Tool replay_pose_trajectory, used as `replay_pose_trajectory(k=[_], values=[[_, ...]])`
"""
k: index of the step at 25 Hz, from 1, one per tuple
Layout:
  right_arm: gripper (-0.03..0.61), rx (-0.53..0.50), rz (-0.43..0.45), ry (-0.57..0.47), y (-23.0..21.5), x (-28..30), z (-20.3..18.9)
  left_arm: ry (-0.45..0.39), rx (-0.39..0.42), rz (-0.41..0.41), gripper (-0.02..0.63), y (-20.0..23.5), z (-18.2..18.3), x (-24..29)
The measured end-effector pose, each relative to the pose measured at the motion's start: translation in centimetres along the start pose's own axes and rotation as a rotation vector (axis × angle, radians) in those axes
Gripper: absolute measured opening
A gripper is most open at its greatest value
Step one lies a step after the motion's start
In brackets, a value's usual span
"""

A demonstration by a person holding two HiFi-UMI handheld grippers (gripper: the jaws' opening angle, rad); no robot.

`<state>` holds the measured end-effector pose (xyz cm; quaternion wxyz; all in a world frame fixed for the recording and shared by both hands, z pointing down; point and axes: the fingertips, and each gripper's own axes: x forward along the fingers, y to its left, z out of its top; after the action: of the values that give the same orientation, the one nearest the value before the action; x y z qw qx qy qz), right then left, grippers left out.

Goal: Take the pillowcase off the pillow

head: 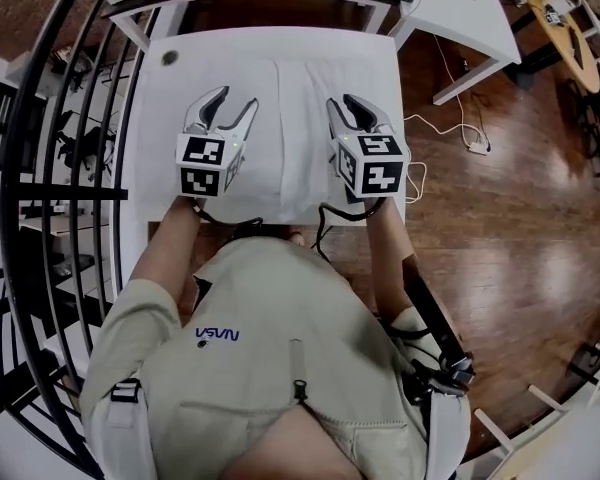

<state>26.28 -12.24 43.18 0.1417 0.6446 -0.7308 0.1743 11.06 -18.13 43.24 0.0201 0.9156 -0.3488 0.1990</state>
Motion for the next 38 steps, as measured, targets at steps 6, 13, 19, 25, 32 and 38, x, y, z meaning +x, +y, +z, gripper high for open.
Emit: replay_pose_trajectory(k=[6,13,19,25,32,38], values=[[0.117,-0.032,0.009,0.082,-1.7,6.9,2.5,0.063,0.032,-0.059,0.270,2.2,0.4,5.2],[0.149,-0.078,0.003,0.303,-3.4,15.6,1.1,0.177,0.033,-0.139,0.270,4.1,-1.9,10.4],[0.183,-0.098,0.036,0.472,-2.9,19.7,-2.3,0.356,0.042,-0.234,0.258,2.7,-6.5,12.5],[0.170,-0.139,0.067,0.586,-1.7,19.8,-6.2,0.490,0.176,-0.350,0.066,-0.6,-10.1,11.1],[0.026,-0.201,-0.003,0.457,-2.0,17.4,-3.4,0.357,0.166,-0.303,0.018,-0.7,-6.7,6.8],[0.020,-0.229,-0.102,0.341,-3.8,13.6,-0.1,0.185,0.192,-0.239,0.017,0.0,-0.8,0.8]])
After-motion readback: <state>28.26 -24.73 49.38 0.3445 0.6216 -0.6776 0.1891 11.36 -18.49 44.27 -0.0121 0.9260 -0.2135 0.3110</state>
